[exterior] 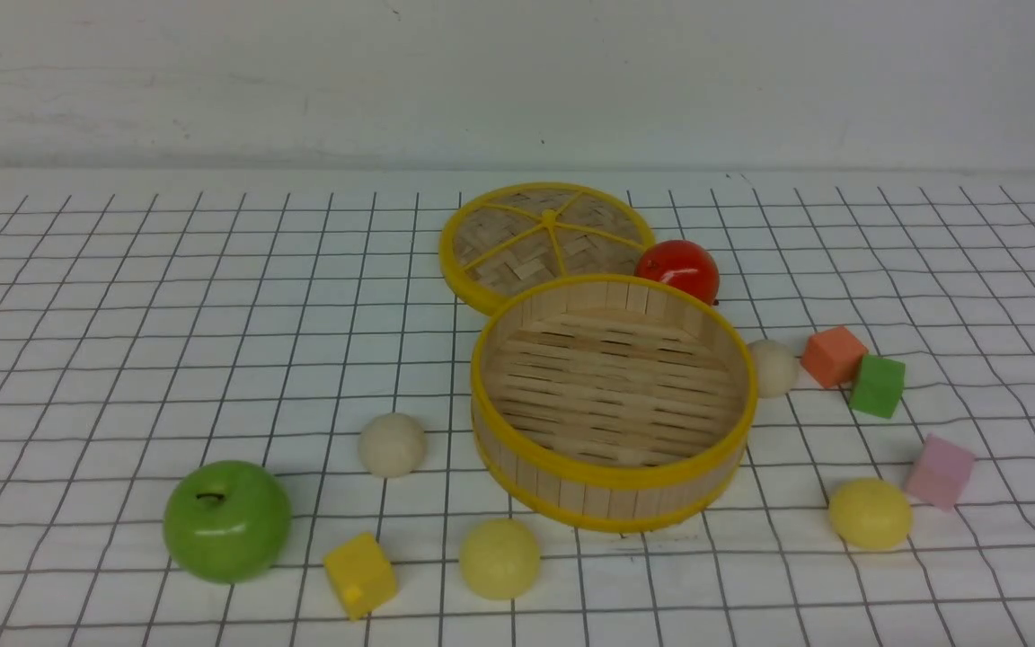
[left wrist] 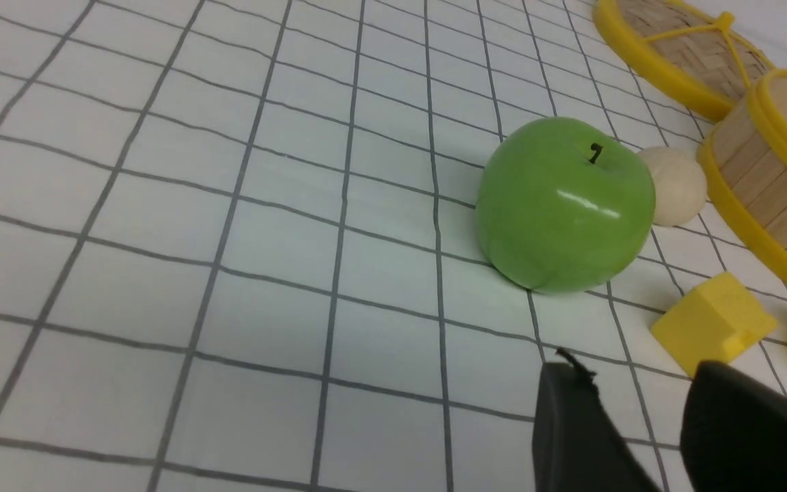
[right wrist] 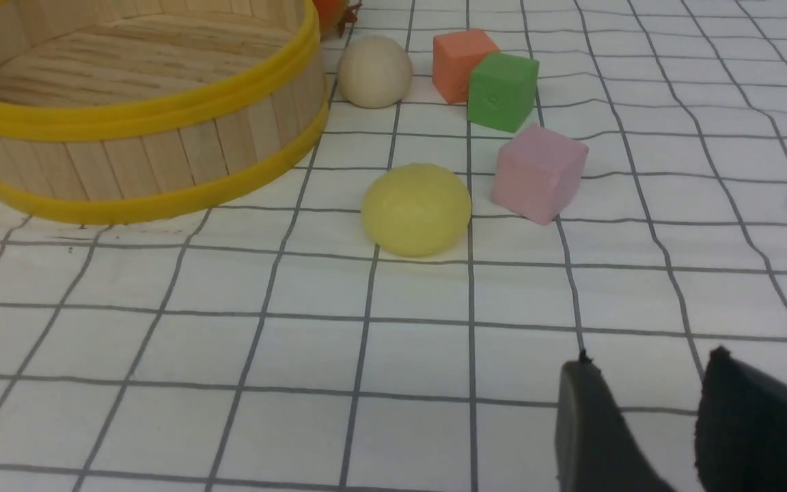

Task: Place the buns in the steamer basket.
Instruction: Use the left arm to grab a steamed stuffed bun

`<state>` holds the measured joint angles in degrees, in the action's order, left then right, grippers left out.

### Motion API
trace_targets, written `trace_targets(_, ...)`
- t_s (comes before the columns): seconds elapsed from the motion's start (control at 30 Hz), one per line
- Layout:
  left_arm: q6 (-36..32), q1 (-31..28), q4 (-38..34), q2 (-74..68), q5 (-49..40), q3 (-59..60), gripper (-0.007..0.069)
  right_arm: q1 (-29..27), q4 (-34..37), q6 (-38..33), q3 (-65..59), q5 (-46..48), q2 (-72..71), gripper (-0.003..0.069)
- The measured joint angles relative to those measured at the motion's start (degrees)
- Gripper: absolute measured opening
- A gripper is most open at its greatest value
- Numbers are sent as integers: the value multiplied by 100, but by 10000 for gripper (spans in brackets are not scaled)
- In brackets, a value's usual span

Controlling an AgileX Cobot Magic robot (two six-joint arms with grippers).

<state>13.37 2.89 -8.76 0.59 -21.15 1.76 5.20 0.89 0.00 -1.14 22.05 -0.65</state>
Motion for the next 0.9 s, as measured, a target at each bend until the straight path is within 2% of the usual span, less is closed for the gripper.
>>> trace_targets(0.13,0,0,-5,0,0,0,237,0,0,0,0,0,0,239)
trace_targets(0.23,78,0,-346,0,142,0,237,0,0,0,0,0,0,239)
trace_targets(0.4,485,0,-1682,0,936,0,237,0,0,0,0,0,0,239)
trace_targets(0.53,588,0,-2744,0,1647,0,237,0,0,0,0,0,0,239)
trace_targets(0.67,604,0,-3511,0,2351,-15,237,0,0,0,0,0,0,239)
trace_targets(0.77,511,0,-3537,0,1895,-322,206,0,0,0,0,0,0,239)
trace_targets(0.87,109,0,-3348,0,1371,-830,156,0,0,0,0,0,0,239)
trace_targets(0.9,-225,0,-3202,-67,914,-1195,114,0,0,0,0,0,0,239)
